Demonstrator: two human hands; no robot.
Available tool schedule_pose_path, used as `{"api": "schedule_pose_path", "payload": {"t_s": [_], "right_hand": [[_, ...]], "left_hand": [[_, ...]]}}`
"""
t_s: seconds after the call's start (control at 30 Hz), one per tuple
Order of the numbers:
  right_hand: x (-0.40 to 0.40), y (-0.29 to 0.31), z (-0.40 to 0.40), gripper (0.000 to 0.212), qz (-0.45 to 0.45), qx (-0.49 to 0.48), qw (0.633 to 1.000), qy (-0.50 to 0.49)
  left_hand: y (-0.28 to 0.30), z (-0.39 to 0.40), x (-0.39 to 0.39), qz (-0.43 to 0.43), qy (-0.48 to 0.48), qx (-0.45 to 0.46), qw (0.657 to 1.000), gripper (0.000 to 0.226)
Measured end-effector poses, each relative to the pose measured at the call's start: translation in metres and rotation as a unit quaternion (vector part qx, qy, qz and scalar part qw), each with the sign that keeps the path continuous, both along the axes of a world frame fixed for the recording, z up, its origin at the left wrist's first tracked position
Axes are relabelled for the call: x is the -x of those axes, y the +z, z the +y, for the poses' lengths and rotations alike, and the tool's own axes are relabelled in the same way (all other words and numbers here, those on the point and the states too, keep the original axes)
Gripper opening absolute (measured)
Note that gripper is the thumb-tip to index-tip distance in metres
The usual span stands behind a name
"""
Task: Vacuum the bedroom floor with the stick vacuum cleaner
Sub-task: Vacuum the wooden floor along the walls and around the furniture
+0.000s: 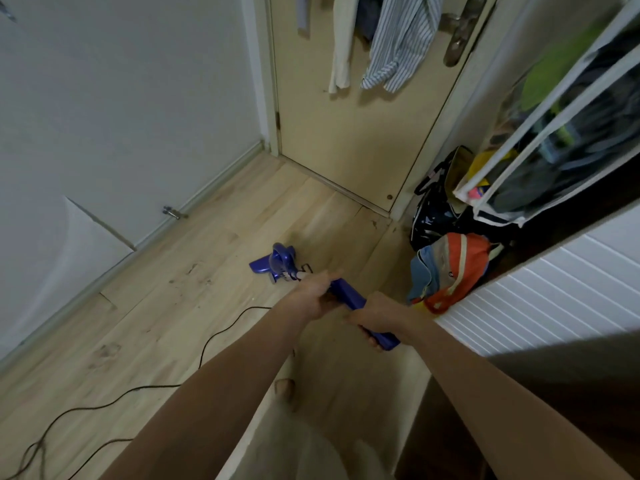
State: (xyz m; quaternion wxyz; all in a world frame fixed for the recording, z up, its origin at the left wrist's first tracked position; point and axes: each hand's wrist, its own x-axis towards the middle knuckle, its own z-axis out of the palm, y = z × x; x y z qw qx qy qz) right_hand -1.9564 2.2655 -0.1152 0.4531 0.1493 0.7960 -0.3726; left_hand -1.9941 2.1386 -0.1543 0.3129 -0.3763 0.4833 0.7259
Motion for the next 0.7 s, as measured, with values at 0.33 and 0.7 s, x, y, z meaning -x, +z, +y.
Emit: {"api": "schedule_pose_path", "payload": {"t_s": [0.33, 0.7], "right_hand": [[0.112, -0.029, -0.065, 0.013, 0.014, 0.026, 1.0, 0.007], [0.206, -0.062, -0.132, 0.016, 0.088, 0.0, 0.995, -0.049]], "left_hand": [[-0.029, -0.062, 0.117, -0.003, 0.039, -0.002, 0.999, 0.028], [-0.063, -0.114, 0.23, -0.014, 0.038, 0.073, 0.996, 0.037]]}}
